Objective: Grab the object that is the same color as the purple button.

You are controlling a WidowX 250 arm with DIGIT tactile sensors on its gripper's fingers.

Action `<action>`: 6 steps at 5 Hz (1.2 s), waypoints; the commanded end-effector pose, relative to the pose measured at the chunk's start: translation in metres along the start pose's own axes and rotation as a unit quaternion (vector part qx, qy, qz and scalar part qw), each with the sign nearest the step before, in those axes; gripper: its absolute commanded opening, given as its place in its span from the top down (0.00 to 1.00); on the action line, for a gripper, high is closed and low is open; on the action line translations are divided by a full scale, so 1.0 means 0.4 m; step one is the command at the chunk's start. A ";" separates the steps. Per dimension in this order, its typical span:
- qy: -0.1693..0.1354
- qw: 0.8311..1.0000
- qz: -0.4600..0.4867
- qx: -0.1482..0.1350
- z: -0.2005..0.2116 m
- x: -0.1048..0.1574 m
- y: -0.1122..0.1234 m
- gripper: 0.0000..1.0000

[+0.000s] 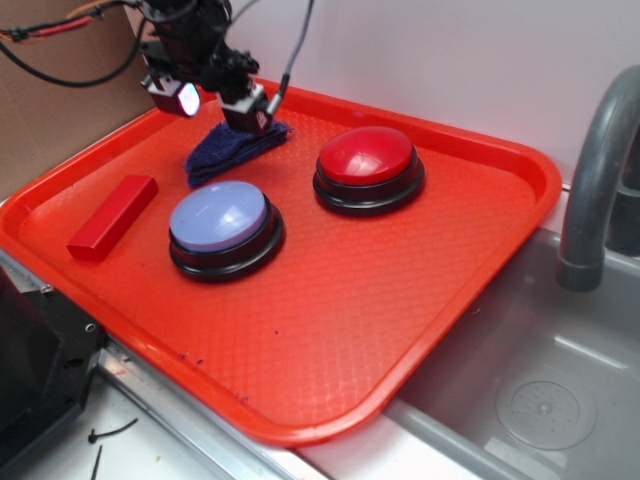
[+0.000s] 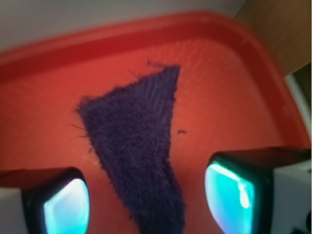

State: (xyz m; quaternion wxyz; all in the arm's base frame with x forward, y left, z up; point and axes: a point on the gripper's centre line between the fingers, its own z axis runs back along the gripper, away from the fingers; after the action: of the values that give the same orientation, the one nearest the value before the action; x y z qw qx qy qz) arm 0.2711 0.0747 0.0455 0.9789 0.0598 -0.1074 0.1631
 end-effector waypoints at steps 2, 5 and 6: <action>-0.006 0.999 -0.012 -0.047 -0.077 0.073 0.003 0.72; 0.053 0.995 -0.067 -0.041 0.022 0.069 0.007 1.00; 0.078 0.991 -0.096 -0.046 0.114 0.051 -0.011 1.00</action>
State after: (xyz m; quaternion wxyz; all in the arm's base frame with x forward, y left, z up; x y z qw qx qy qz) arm 0.2715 0.0625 0.0735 0.9971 0.0022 0.0081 0.0763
